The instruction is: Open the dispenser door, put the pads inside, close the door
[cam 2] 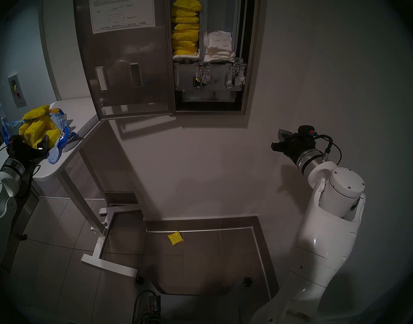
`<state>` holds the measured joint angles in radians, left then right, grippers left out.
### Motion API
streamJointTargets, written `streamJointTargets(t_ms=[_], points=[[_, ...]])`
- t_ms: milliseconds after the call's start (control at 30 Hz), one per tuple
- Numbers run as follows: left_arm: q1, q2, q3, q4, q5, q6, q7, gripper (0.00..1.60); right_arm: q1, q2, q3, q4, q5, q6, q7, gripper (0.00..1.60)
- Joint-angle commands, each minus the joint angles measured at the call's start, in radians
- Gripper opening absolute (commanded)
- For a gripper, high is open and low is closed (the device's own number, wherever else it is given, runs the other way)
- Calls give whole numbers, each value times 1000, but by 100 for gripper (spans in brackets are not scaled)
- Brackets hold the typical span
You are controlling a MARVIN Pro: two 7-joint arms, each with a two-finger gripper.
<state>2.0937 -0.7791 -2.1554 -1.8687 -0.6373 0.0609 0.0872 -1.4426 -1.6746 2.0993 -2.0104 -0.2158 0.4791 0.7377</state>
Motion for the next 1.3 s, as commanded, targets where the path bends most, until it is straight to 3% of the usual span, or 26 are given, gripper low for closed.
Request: streamJointTargets(t_ms=[0, 633, 1267], points=[[-5, 0, -11, -17, 12, -23, 0, 160, 20, 5, -1, -33, 4, -10, -3, 42], [-115, 62, 41, 127, 26, -21, 47, 160, 20, 5, -1, -33, 4, -10, -3, 42], [-89, 57, 78, 34, 37, 12, 44, 160, 20, 5, -2, -33, 5, -10, -3, 42]])
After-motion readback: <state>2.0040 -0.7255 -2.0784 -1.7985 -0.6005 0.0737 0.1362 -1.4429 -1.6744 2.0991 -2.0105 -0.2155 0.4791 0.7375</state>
